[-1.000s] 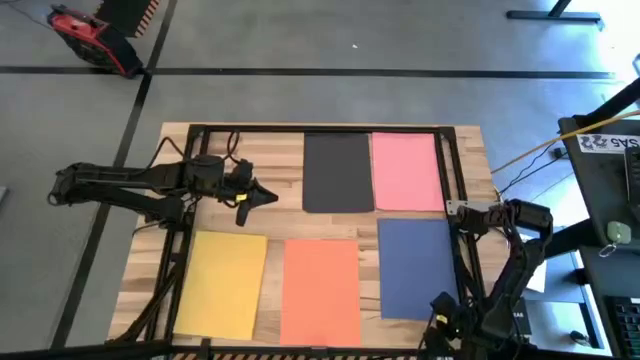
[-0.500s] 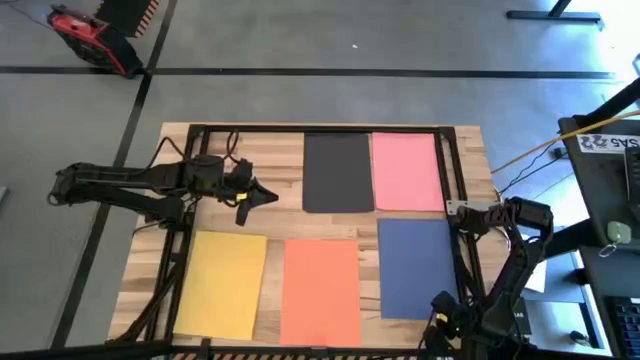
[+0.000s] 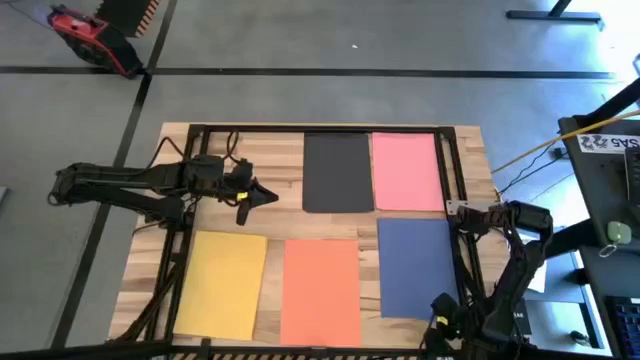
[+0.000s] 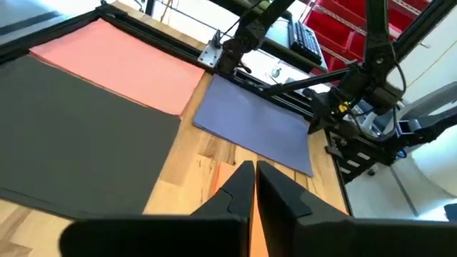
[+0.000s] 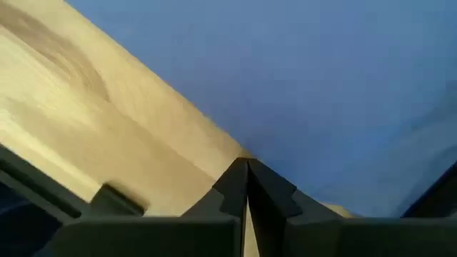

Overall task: Organize paper
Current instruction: Stack the blue paper on top of the stacked blue papers, then return to Home Position

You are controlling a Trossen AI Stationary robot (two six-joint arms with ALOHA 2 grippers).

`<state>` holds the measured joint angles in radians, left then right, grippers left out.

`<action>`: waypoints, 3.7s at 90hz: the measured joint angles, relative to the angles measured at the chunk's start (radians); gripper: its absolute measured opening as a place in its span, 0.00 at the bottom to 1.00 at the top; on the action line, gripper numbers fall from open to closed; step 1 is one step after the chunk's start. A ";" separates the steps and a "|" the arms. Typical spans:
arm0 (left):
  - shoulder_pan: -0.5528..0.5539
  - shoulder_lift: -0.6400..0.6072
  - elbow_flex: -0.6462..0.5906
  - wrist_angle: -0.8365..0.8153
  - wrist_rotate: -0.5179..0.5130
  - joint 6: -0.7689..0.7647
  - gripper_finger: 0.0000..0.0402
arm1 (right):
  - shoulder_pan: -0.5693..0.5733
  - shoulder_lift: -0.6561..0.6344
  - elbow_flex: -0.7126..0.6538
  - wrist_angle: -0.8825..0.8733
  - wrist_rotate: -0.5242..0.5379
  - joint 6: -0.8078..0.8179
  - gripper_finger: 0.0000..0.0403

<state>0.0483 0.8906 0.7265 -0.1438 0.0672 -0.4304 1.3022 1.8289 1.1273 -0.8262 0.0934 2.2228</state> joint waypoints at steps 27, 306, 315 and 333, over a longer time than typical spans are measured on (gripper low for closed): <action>-0.004 0.000 0.000 0.014 0.105 -0.009 0.00 | -0.020 -0.005 0.130 -0.020 0.066 -0.208 0.00; 0.430 -0.870 -0.717 0.159 -0.021 0.173 0.00 | -1.748 -1.480 -1.120 0.850 -0.198 -2.018 0.00; 0.430 -0.868 -0.717 0.152 -0.064 0.196 0.00 | -1.748 -1.480 -1.120 0.837 -0.108 -2.018 0.00; 0.430 -0.869 -0.717 0.150 -0.069 0.208 0.00 | -1.748 -1.480 -1.120 0.836 -0.087 -2.019 0.00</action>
<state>0.4782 0.0219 0.0097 0.0067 -0.0013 -0.2222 -0.4458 0.3489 0.0074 0.0097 0.0067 0.2043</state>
